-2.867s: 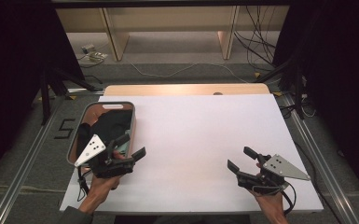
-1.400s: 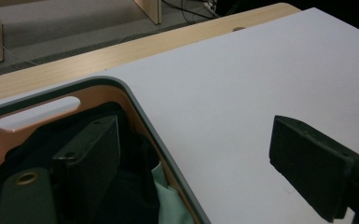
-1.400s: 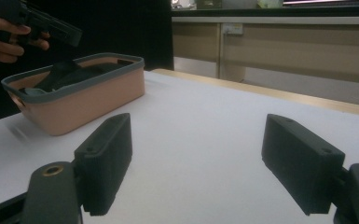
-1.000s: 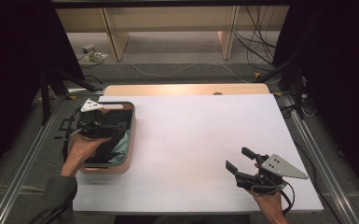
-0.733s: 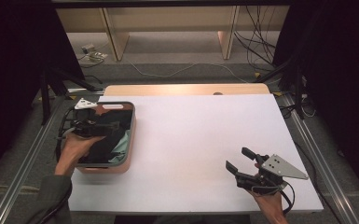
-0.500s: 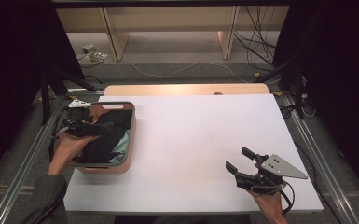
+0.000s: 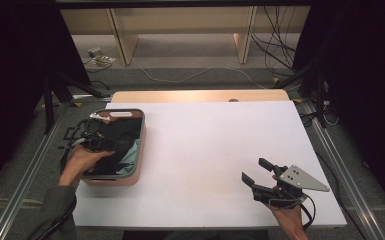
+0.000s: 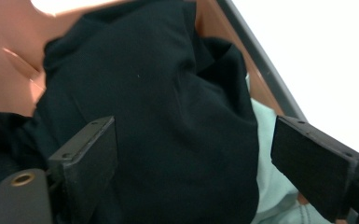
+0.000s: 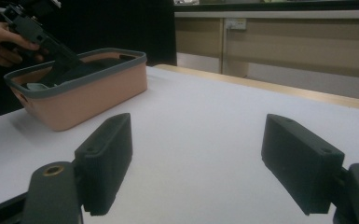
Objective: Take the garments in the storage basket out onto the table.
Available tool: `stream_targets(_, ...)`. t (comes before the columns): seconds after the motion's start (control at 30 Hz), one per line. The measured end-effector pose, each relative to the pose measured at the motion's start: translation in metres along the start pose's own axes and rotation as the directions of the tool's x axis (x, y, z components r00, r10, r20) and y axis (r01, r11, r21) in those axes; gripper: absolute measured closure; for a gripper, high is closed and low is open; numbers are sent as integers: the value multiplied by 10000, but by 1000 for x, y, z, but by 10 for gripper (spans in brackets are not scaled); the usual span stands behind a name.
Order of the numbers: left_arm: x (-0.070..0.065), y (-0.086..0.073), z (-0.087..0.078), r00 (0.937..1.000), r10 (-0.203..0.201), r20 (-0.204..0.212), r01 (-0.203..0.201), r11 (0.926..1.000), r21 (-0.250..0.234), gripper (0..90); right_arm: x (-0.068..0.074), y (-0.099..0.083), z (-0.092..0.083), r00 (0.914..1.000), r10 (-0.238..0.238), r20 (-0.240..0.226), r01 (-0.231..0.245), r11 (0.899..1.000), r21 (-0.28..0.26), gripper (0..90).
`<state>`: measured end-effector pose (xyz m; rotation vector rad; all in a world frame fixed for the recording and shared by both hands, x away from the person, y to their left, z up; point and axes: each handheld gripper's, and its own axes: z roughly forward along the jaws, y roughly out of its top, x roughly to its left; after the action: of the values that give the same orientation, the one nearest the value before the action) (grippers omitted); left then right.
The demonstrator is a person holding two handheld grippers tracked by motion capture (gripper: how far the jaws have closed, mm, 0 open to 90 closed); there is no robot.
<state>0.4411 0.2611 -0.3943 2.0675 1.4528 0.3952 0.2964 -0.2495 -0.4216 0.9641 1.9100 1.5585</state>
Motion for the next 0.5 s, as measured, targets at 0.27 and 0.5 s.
stream_targets(0.27,2,-3,17,9999,-66,-133,74,9981,614,145,0,0,1,10000,45,-14,-44,10000,48,255)
stream_targets(0.5,1,-3,29,9991,176,-375,-134,9938,1101,74,0,-1,1,10000,28,1,-28,9999,107,256)
